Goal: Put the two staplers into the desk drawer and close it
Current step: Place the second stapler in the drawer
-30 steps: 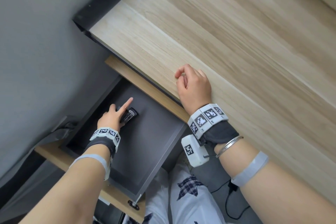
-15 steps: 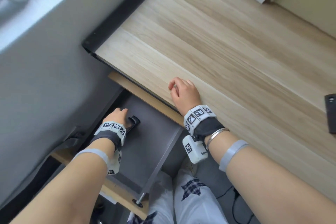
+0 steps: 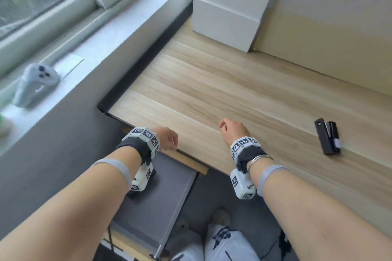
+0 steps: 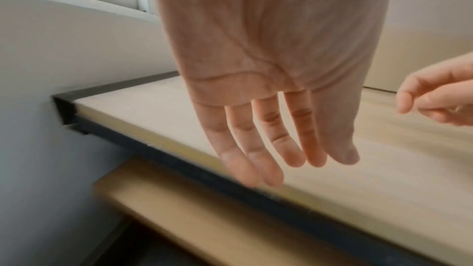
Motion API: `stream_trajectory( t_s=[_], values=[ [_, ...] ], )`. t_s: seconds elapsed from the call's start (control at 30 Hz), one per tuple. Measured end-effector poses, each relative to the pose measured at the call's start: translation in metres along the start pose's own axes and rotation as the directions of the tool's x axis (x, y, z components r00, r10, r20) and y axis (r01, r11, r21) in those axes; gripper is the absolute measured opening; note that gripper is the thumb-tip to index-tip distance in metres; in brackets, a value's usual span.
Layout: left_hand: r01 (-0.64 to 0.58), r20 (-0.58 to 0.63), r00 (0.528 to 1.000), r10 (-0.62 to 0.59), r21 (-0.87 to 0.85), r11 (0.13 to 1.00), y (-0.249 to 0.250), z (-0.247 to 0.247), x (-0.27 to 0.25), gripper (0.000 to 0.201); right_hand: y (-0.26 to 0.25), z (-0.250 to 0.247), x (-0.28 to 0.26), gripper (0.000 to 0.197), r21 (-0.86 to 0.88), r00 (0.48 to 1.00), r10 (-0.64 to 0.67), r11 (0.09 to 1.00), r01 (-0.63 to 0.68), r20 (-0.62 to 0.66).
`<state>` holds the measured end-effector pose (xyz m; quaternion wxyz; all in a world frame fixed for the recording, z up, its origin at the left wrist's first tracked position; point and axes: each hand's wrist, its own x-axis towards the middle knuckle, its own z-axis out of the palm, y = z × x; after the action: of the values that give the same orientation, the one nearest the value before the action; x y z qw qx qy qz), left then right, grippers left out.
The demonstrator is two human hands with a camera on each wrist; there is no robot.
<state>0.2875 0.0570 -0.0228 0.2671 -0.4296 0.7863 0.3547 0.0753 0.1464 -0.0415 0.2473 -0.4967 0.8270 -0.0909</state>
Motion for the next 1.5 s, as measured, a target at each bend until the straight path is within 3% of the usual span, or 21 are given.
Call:
stream_trajectory(
  t_s=[0.2, 0.43, 0.6, 0.73, 0.9, 1.2, 1.4, 1.5],
  values=[
    [-0.121, -0.106, 0.987, 0.122, 0.009, 0.993, 0.075, -0.017, 0.035, 0.028, 0.076, -0.056, 0.009, 0.026, -0.060, 0.949, 0.266, 0.958, -0.279, -0.167],
    [-0.181, -0.106, 0.976, 0.191, 0.096, 0.979, 0.153, -0.007, 0.085, 0.028, 0.179, -0.106, 0.009, 0.039, -0.116, 0.801, 0.512, 0.816, -0.566, -0.309],
    [-0.205, -0.184, 0.956, 0.229, 0.141, 0.969, 0.186, 0.001, 0.114, 0.027, 0.233, -0.122, 0.020, 0.043, 0.022, 0.703, 0.679, 0.722, -0.691, -0.210],
    [-0.193, -0.205, 0.954, 0.219, 0.142, 0.971, 0.198, 0.004, 0.125, 0.025, 0.257, -0.124, 0.034, 0.055, 0.146, 0.665, 0.742, 0.670, -0.728, -0.085],
    [-0.164, -0.206, 0.960, 0.190, 0.139, 0.977, 0.203, 0.004, 0.136, 0.025, 0.271, -0.122, 0.042, 0.057, 0.194, 0.659, 0.752, 0.648, -0.736, -0.011],
    [-0.150, -0.217, 0.961, 0.172, 0.112, 0.982, 0.191, 0.012, 0.133, 0.023, 0.253, -0.117, 0.036, 0.075, 0.053, 0.695, 0.717, 0.694, -0.718, 0.043],
    [-0.147, -0.238, 0.957, 0.167, 0.097, 0.984, 0.159, 0.015, 0.110, 0.025, 0.190, -0.101, 0.025, 0.072, 0.183, 0.812, 0.580, 0.793, -0.582, 0.070],
    [-0.147, -0.258, 0.953, 0.160, 0.072, 0.987, 0.135, 0.016, 0.090, 0.026, 0.143, -0.089, 0.015, 0.085, 0.187, 0.880, 0.464, 0.860, -0.475, 0.102]
  ],
)
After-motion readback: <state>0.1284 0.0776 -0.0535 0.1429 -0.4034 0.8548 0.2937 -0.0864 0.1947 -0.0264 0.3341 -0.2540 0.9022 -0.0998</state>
